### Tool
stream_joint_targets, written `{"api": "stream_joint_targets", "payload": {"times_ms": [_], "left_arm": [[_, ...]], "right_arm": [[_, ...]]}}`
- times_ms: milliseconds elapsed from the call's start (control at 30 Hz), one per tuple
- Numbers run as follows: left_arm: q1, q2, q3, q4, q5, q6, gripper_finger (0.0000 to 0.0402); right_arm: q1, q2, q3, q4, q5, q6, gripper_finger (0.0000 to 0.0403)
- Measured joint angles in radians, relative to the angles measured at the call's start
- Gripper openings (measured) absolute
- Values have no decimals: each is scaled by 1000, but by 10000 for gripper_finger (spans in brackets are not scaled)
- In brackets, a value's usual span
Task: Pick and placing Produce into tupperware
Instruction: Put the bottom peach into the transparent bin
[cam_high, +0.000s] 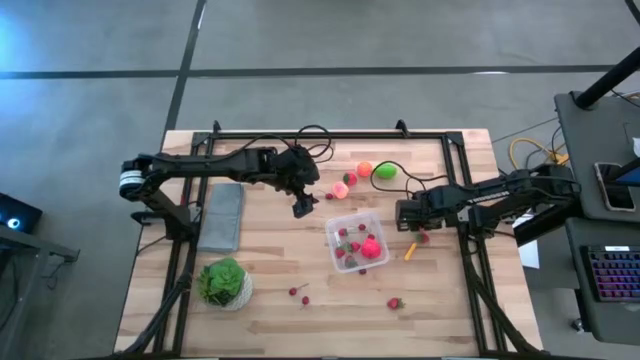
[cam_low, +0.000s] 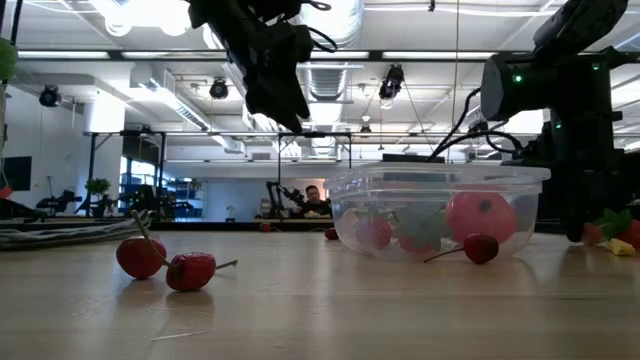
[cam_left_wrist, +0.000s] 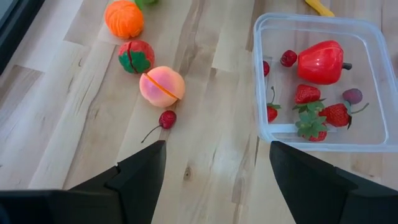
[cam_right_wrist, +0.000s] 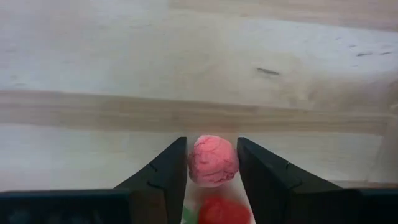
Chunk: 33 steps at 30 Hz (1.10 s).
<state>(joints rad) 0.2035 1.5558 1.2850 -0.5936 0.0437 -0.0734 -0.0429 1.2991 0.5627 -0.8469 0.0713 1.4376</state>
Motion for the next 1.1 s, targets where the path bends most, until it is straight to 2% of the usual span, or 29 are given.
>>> {"api": "stream_joint_targets", "payload": {"times_ms": [467, 567, 667, 733, 900, 1100], "left_arm": [[0, 0, 0, 2, 1, 0, 272], [0, 0, 0, 1, 3, 0, 272], [0, 0, 0, 1, 3, 0, 272], [0, 0, 0, 0, 4, 0, 272], [0, 0, 0, -21, 7, 1, 272], [-1, -11, -3, -79, 15, -1, 272]], "right_arm": [[8, -1, 64, 3, -105, -60, 105], [25, -2, 126, 7, -83, -85, 105], [45, -2, 204, 11, 1, -94, 105], [54, -2, 254, 35, 35, -143, 105], [58, 20, 335, 173, 27, -359, 105], [58, 134, 414, 209, 24, -499, 124]]}}
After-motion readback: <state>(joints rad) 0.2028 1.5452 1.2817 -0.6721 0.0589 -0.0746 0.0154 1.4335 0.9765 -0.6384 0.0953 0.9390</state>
